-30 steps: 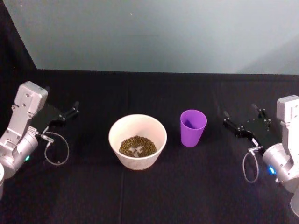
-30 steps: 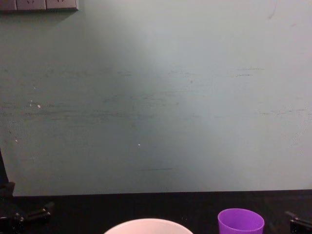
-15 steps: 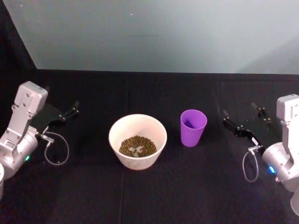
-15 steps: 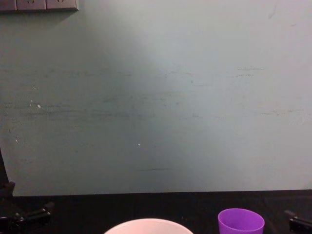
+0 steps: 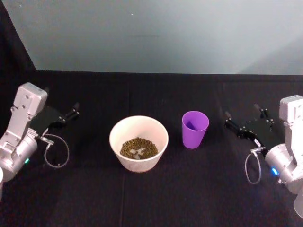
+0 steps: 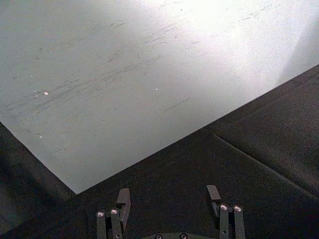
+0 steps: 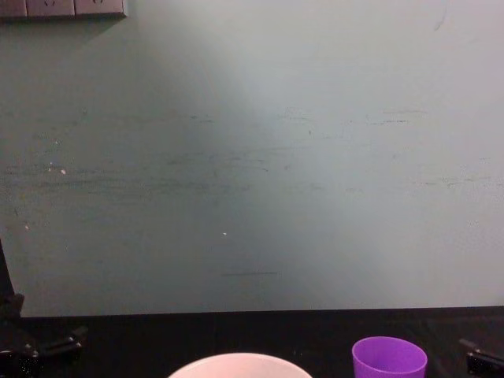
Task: Pick up the cup and pour the mung beans from the cup into the bowl.
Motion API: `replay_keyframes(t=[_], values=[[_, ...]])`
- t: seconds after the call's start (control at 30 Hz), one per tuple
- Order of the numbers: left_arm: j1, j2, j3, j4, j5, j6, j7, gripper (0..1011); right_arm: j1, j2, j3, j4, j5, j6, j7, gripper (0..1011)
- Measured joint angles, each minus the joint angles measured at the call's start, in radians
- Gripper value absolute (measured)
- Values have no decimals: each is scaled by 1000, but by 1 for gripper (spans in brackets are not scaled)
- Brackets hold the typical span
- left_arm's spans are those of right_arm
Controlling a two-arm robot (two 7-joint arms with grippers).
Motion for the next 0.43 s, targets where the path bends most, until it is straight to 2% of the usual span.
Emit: replay_keyframes(t=[0.43], values=[[0,0,0,0,0,0,0,1000,0,0,0,0,0,0,1,1003]])
